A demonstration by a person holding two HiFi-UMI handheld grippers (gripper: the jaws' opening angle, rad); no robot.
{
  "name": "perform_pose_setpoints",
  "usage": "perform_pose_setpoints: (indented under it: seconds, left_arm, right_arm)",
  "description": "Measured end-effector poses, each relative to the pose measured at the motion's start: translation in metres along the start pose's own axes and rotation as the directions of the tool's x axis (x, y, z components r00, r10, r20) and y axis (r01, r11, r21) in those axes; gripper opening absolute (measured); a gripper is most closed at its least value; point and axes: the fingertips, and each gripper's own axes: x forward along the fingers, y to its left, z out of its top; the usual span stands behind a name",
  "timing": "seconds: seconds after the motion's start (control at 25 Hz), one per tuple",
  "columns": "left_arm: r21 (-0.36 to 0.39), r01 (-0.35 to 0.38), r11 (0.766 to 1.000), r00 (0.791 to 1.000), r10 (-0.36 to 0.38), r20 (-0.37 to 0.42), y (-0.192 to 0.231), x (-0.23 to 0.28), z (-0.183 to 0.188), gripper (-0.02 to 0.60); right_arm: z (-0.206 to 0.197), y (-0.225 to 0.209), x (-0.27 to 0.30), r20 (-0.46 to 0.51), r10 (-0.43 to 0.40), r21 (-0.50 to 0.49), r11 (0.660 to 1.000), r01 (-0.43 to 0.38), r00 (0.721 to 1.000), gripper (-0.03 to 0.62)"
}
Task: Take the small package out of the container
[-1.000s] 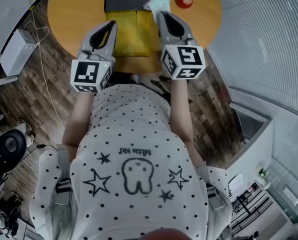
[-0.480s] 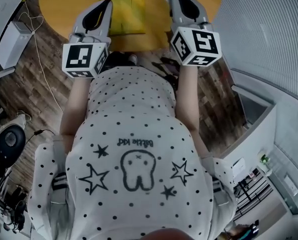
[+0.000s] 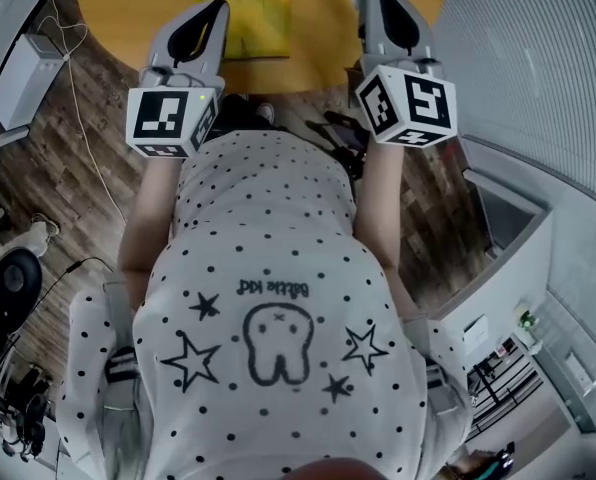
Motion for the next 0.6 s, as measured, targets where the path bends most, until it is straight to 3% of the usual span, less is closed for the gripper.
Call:
perform_pose_setpoints:
  seconds: [0.2,0.44,0.6]
  left_arm:
    - [0.008,0.025,1.0,1.0,-0.025,0.001,-0.013,0.0,0.004,0.011]
    - [-0.012,0.021,1.0,1.0,-0.021,-0.007,0.025,-0.01,-0.002,0.011]
    - [-0.009,0.028,1.0,1.0,-0.028,-0.013,0.001,-0.005,-0.006,0.011]
  right_arm:
    - [0.004,-0.013,-0.017,0.014,-0.023,0.015,1.0,0.023,1.0,0.003]
    - [0.008,0.013,-0.001,0.018,-0.047,0.012,0.999,0.047,0.999,0.003]
    - [0.005,-0.007,-0.018,0.022,-0.061,0.018,0.998,0.06,0.998,0.003]
